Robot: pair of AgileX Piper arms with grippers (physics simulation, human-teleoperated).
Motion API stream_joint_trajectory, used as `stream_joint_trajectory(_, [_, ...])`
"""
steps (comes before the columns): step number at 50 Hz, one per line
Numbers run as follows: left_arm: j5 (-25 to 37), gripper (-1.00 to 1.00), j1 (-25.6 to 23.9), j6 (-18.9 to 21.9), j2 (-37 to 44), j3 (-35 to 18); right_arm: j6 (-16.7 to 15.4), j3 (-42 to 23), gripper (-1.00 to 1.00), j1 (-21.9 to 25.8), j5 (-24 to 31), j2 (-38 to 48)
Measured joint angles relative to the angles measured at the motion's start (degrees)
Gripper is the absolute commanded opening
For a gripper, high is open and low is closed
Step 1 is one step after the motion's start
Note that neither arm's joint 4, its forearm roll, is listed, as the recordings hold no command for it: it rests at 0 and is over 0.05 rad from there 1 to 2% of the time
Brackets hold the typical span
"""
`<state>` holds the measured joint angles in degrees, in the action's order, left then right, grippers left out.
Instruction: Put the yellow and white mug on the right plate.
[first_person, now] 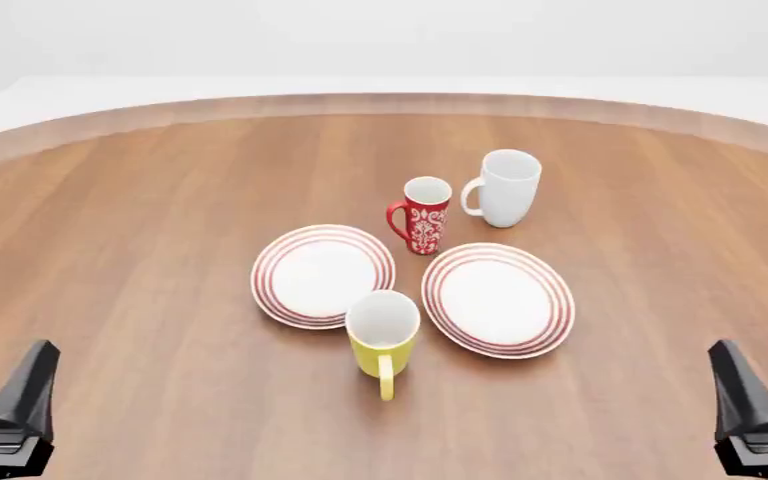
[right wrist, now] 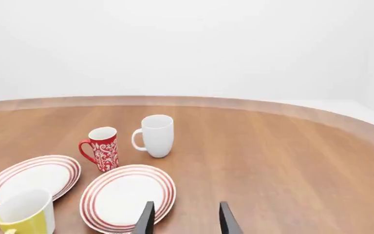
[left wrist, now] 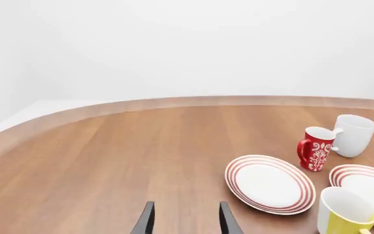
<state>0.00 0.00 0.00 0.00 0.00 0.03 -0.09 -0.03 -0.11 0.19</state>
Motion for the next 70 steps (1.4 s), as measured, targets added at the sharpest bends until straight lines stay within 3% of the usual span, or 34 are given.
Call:
stream_joint_trajectory(15, [0.0, 1.00, 0.0, 0.0, 0.0, 0.0, -0.4, -0.1, 1.00, -0.6, -0.2, 0.1])
stream_joint_trajectory(32, [0.0, 1.00, 0.0, 0.0, 0.0, 0.0, -3.2, -2.6, 1.00, -0.6, 1.4, 0.1])
stream_joint_trajectory(51, [0.0, 1.00, 0.0, 0.0, 0.0, 0.0, -1.5, -9.9, 1.00, 5.7, 8.7, 1.9])
stream_joint_trajectory(70, [0.0, 1.00, 0.0, 0.0, 0.0, 0.0, 0.4, -20.2, 1.00, 15.8, 14.7, 9.6])
